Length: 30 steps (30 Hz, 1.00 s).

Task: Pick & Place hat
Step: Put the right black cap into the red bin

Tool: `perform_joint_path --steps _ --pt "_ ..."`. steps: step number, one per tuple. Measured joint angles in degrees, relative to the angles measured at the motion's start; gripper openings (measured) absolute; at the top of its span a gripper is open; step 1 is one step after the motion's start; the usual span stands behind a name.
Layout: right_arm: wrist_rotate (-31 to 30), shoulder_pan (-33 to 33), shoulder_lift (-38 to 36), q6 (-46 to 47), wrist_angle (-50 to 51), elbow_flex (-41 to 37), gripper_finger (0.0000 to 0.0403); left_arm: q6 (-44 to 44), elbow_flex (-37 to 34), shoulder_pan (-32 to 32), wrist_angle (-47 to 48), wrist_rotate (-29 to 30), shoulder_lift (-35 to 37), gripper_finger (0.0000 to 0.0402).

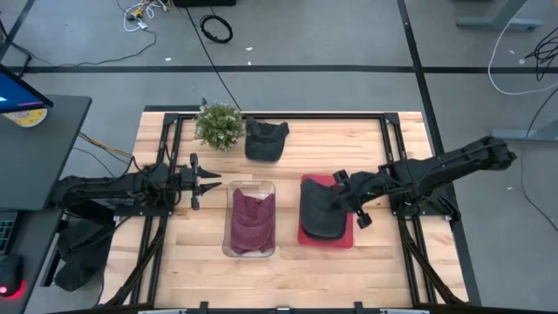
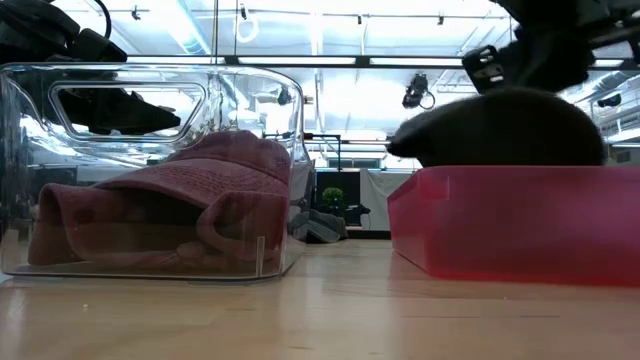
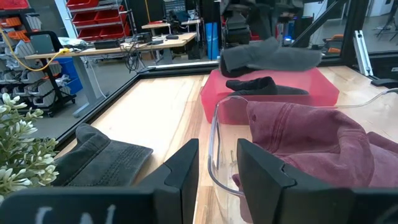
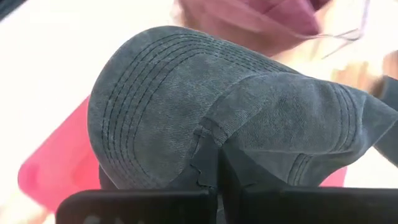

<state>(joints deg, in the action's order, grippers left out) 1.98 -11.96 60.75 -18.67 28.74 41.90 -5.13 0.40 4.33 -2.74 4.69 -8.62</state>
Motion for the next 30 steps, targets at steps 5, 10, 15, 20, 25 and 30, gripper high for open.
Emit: perform_joint_path --steps 5,10,15,20,25,30 --pt "0.0 -0.67 0.07 -3.45 -0.37 -3.56 0.0001 0.0 0.0 0.0 0.0 0.01 0.02 0.0115" --pt "0.36 -0.26 0.07 -4.69 -3.79 -6.79 0.0001 0.02 0.0 -0.01 0.0 0.0 0.01 0.0115" --pt "2.41 0.83 1.04 -4.43 -4.49 -7.81 0.0002 0.02 0.0 0.0 0.0 0.0 0.02 0.0115" --pt "5.91 2.3 3.9 -4.71 -7.47 -8.83 0.0002 0.01 0.0 -0.01 0.0 0.01 0.01 0.0115" --pt "8.21 3.99 8.97 -7.25 -11.92 -9.06 0.0003 0.01 0.0 -0.01 0.0 0.0 0.01 0.0115" --pt "11.1 5.65 14.47 -8.16 -17.36 -8.97 0.0003 0.02 0.0 -0.02 0.0 0.0 0.0 0.0115"
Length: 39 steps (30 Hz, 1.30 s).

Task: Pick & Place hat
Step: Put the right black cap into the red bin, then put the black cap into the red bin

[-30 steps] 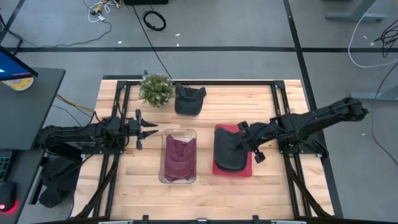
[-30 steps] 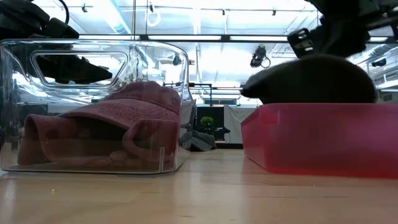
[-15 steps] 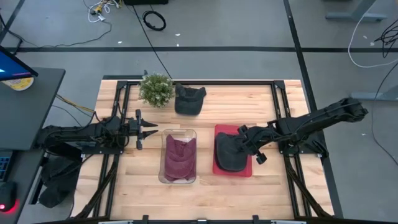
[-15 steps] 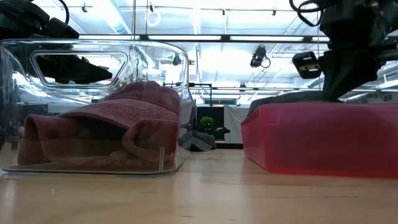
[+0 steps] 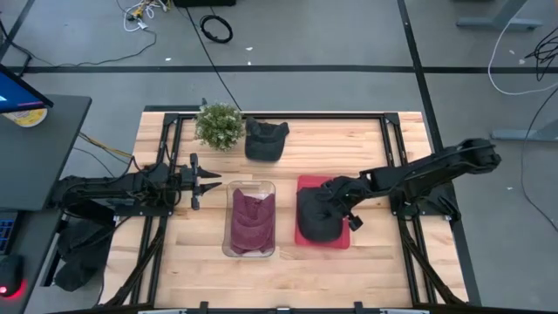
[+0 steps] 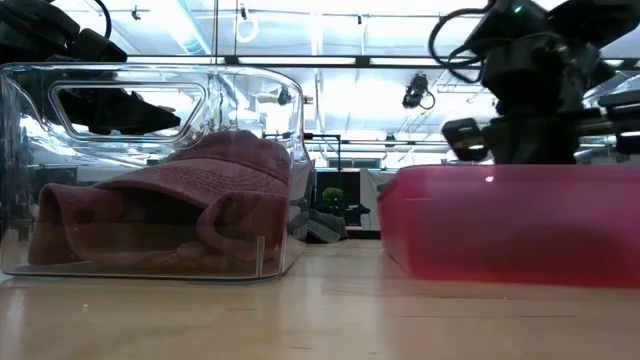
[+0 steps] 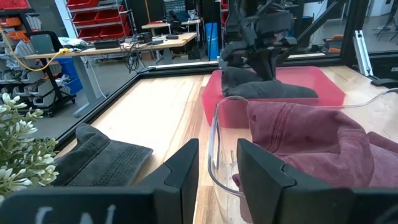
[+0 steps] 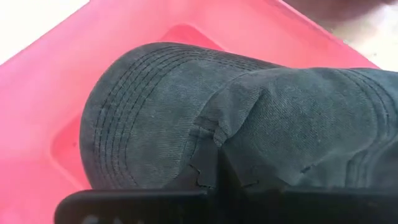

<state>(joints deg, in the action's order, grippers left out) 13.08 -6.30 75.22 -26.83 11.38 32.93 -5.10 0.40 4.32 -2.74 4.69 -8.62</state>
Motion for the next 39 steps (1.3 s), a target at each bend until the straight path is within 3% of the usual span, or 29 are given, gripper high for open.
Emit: perform_joint_path --steps 4,15,29,34,39 --pt "3.53 0.69 2.98 -2.34 -3.68 0.16 0.0003 0.0 0.0 0.0 0.0 0.0 0.01 0.0115" --pt "3.66 1.79 2.71 2.64 0.47 2.81 0.0006 -0.02 0.0 0.01 0.01 0.0 0.01 0.0115" --pt "2.98 1.83 2.74 7.02 9.59 11.78 0.0083 -0.02 0.0 0.0 0.0 0.0 0.0 0.0115" --pt "-1.93 1.83 2.74 6.24 7.24 13.34 0.0112 -0.02 0.0 0.0 0.01 0.0 0.01 0.0115" --pt "-13.3 1.9 2.71 3.33 2.09 14.16 0.014 -0.01 0.0 0.0 0.0 0.0 0.01 0.0115"
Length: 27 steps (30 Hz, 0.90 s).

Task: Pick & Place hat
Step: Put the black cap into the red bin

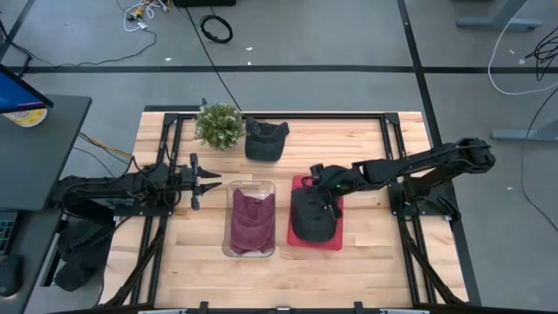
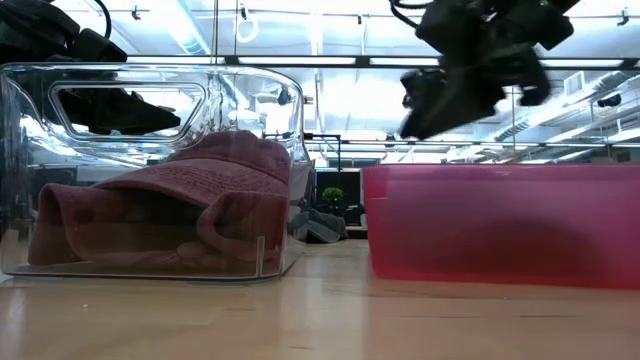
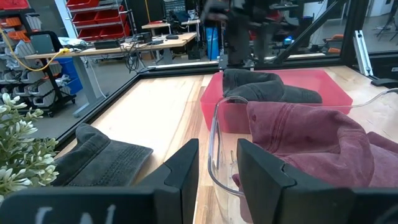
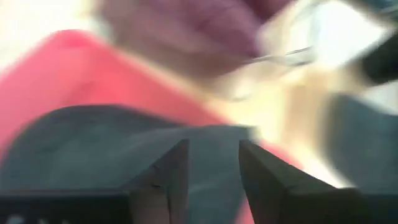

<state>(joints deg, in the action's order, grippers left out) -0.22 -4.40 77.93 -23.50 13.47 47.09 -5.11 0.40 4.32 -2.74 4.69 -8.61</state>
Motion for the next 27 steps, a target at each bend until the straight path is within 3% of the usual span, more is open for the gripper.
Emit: perform_joint_path --steps 5,16,27 --pt "-6.83 2.22 0.0 -3.03 -9.33 0.02 0.0166 -0.01 0.0 0.02 0.01 0.02 0.0 0.0115" --pt "-6.8 13.36 0.72 1.46 -23.39 0.09 0.0229 -0.01 0.0 0.02 0.0 0.02 -0.01 0.0115" --pt "-1.37 22.4 4.08 6.55 -27.49 2.07 0.0221 -0.01 0.0 0.02 0.0 0.02 -0.01 0.0115"
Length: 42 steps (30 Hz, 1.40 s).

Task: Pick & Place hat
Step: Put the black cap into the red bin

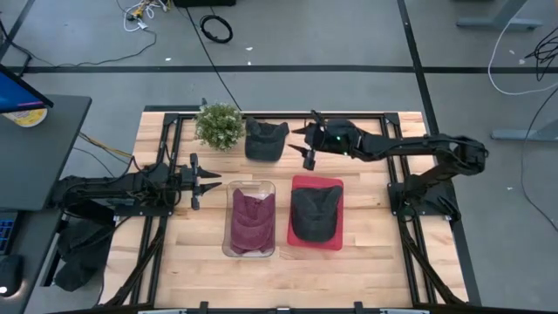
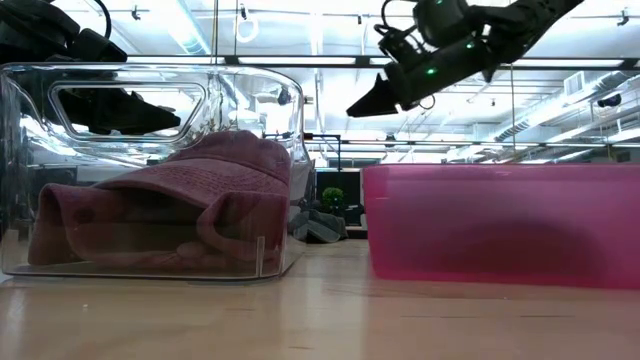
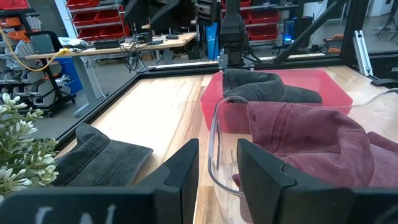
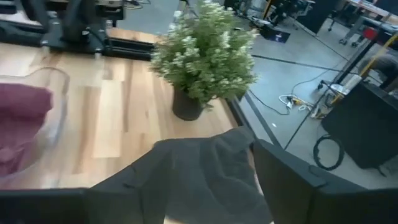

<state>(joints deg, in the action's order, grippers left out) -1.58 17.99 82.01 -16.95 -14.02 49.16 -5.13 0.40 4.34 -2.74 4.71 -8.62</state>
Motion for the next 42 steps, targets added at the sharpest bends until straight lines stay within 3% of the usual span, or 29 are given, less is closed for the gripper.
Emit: perform_joint_path --steps 5,10,15,20,28,42 --pt "2.28 2.17 5.97 -0.01 1.3 5.77 0.0215 0.0 0.01 0.0 0.01 -0.01 0.0 0.0115" --pt "3.29 4.84 14.08 -1.5 8.85 14.44 0.0215 0.0 0.0 -0.02 0.0 -0.02 0.02 0.0115" --pt "9.68 8.0 21.7 -1.37 11.5 21.85 0.0215 0.0 0.0 -0.01 0.0 -0.01 0.0 0.0115" --pt "10.26 9.66 28.6 -1.09 14.31 28.49 0.0215 0.0 0.0 -0.02 0.0 -0.02 0.0 0.0115" --pt "12.36 11.61 37.03 -1.07 30.84 40.9 0.0215 0.02 0.0 0.0 0.02 0.0 0.02 0.0115" --pt "13.02 11.98 38.43 -4.94 29.43 42.72 0.0215 0.01 0.0 -0.01 0.01 -0.02 0.01 0.0115"
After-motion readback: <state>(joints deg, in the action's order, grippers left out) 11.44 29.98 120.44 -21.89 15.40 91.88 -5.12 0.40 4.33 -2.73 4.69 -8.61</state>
